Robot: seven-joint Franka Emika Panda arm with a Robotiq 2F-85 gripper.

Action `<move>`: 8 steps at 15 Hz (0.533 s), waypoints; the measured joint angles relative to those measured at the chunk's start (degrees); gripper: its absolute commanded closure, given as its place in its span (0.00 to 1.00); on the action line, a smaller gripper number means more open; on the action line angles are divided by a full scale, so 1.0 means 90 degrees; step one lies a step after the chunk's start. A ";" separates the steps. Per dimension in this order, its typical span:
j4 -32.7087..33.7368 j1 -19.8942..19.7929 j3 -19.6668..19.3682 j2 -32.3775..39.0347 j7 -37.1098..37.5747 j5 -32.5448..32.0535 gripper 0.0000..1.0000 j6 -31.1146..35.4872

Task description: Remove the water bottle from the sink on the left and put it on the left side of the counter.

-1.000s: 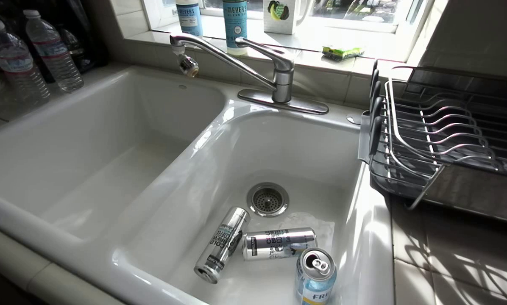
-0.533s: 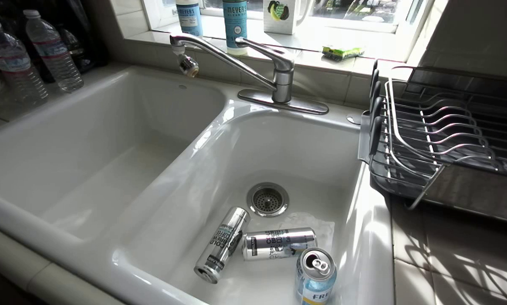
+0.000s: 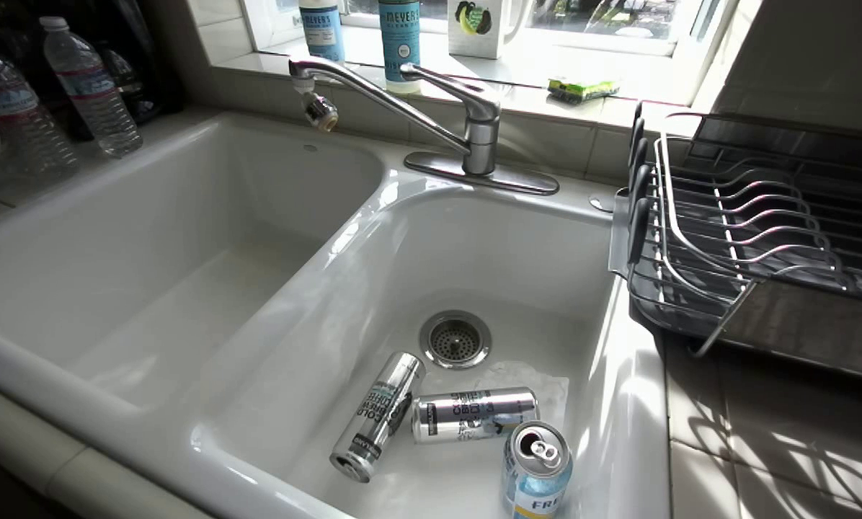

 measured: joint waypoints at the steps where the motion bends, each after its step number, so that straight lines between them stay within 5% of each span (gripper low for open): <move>1: 0.0000 0.0000 -0.0003 -0.0002 0.0000 0.0008 0.00 0.0000; 8: -0.0067 -0.0003 -0.0118 -0.0043 0.0000 0.0172 0.00 0.0000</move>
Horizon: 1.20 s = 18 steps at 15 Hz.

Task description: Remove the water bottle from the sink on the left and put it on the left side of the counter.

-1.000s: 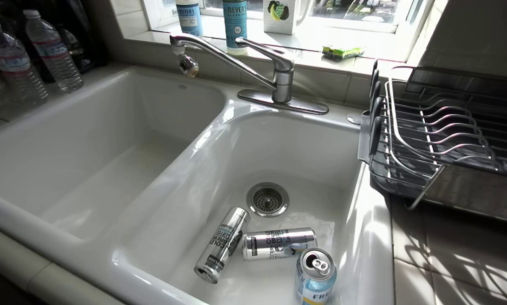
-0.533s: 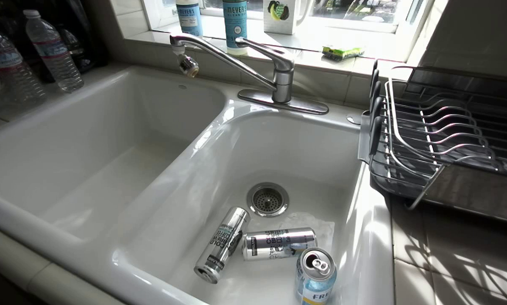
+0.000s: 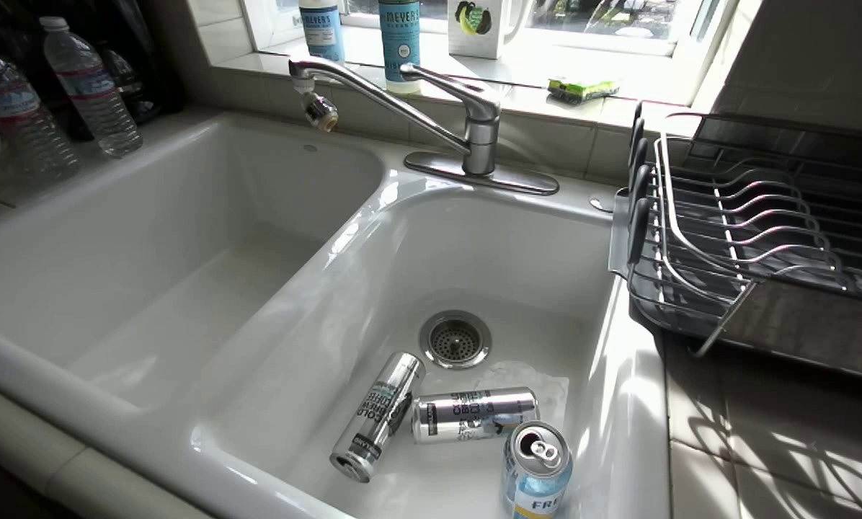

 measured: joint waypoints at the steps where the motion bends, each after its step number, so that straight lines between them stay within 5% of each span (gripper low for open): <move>1: -0.0019 0.0000 -0.0018 -0.0010 0.0000 0.0034 0.00 0.0000; 9: -0.0198 -0.0028 -0.0438 -0.0249 -0.0140 0.0645 0.00 0.0000; 18: -0.0272 -0.0122 -0.1692 -0.0527 -0.1491 0.3115 0.00 -0.0507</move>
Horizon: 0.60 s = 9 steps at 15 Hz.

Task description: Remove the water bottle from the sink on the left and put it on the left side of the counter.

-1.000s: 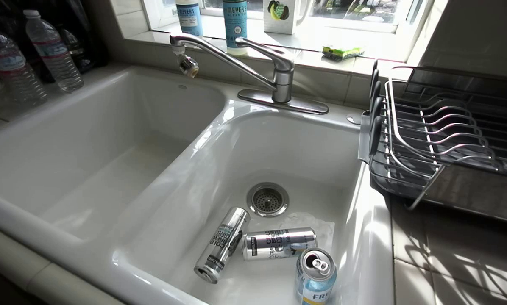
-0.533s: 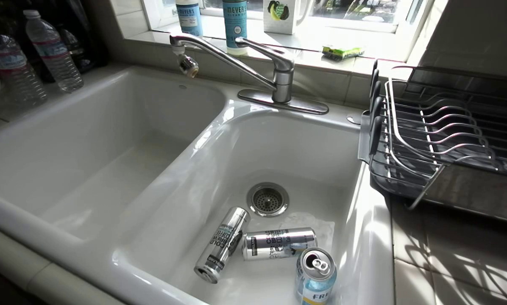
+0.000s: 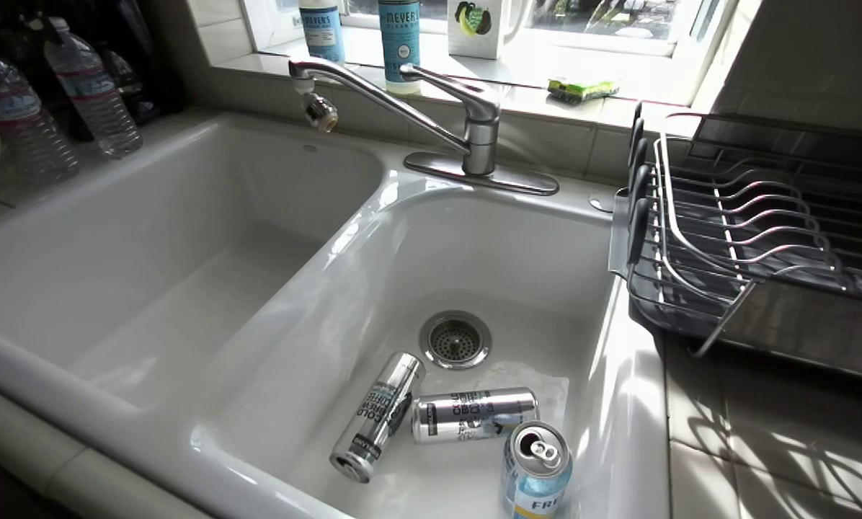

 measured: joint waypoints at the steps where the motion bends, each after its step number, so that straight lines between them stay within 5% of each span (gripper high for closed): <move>1: -0.0006 -0.0010 -0.0121 -0.0062 -0.0245 0.0308 0.00 -0.0181; 9: -0.0229 -0.0463 -0.0611 -0.0683 -0.1884 0.2188 0.00 -0.1498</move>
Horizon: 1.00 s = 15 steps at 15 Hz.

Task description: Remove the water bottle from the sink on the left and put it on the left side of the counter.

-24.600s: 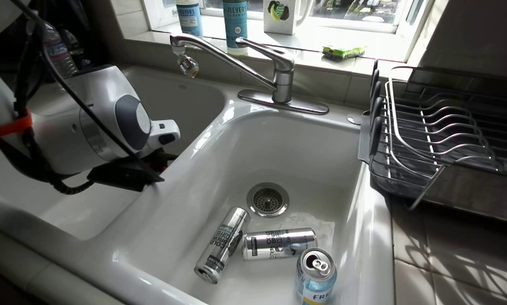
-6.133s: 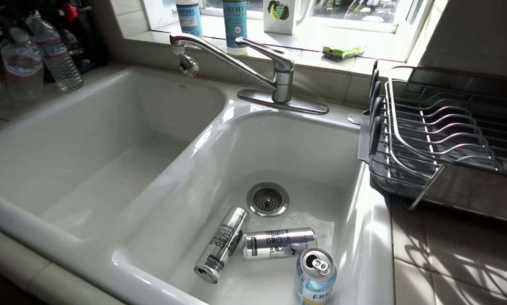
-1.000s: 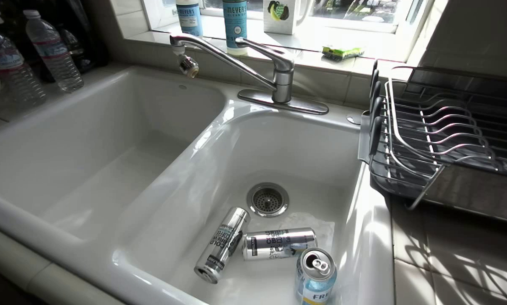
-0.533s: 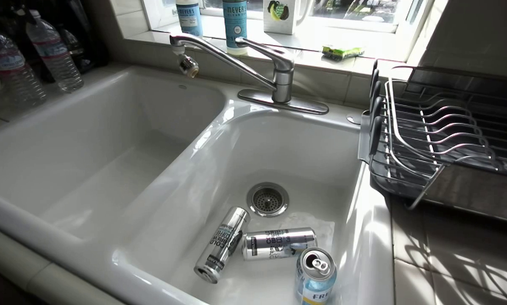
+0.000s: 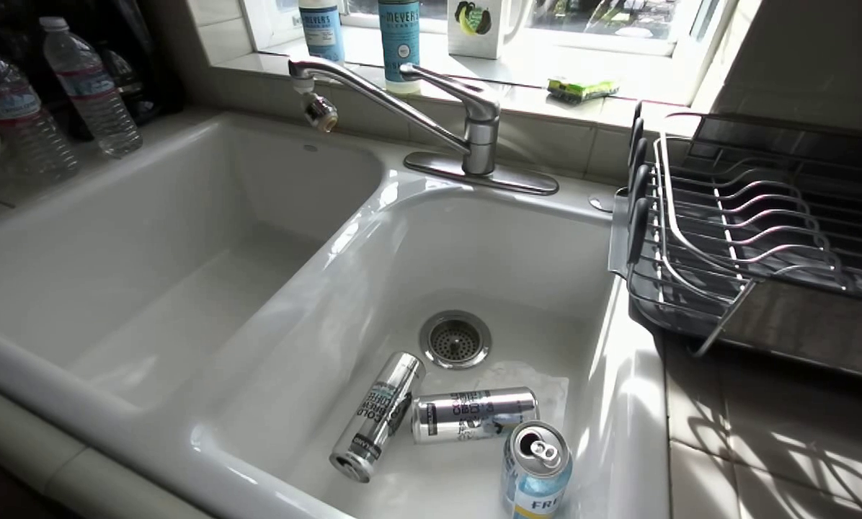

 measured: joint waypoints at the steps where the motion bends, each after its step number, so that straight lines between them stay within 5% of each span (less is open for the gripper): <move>1: -0.0027 -0.0088 0.0000 -0.0052 -0.0086 0.0093 0.00 -0.0131; 15: -0.0268 -0.0841 0.0096 -0.0413 -0.0632 0.1037 0.00 -0.0666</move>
